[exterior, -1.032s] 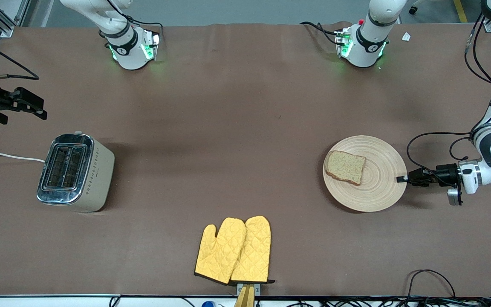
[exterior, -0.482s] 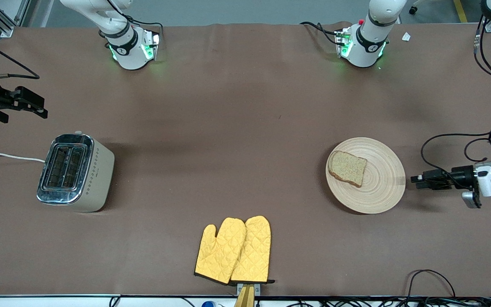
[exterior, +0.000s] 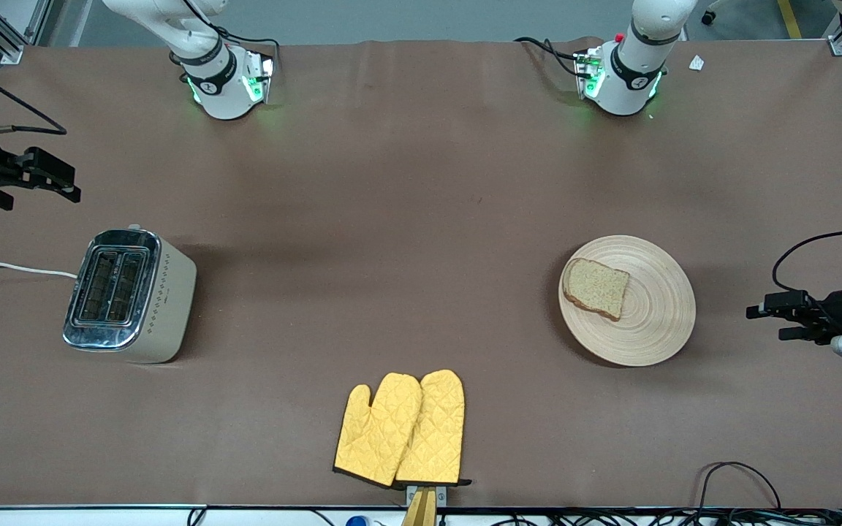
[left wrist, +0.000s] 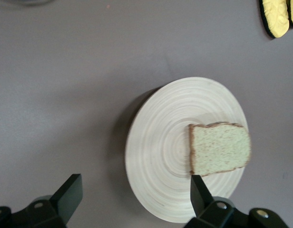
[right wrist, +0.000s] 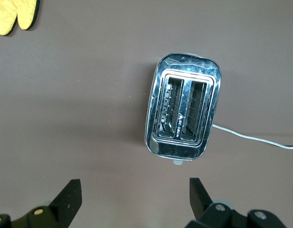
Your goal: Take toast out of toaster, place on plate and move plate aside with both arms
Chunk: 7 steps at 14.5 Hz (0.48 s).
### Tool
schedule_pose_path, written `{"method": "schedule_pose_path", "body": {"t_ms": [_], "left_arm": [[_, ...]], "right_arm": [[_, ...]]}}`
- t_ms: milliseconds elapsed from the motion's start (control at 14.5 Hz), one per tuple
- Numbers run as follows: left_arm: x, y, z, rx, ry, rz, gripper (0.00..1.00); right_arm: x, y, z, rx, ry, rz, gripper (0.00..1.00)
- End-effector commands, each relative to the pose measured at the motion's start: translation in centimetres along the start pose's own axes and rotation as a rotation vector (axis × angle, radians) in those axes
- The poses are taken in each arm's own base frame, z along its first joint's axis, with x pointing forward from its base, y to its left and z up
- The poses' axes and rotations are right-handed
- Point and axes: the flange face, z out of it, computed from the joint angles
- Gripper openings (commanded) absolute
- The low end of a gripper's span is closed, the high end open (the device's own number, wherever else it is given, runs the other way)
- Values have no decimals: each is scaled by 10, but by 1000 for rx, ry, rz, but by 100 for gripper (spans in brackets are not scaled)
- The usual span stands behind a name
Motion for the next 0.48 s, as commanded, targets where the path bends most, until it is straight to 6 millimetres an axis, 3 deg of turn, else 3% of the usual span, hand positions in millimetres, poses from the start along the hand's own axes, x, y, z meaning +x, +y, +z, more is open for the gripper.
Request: {"method": "schedule_pose_path", "body": {"t_ms": [0, 344, 413], "left_arm": [[6, 50, -35, 82, -43, -24, 100], [19, 163, -85, 209, -74, -33, 100], [17, 177, -96, 232, -68, -39, 100]], "right_arm": [[-7, 0, -6, -14, 3, 6, 100], [-7, -2, -6, -15, 3, 0, 100], [-7, -1, -6, -15, 3, 2, 100]]}}
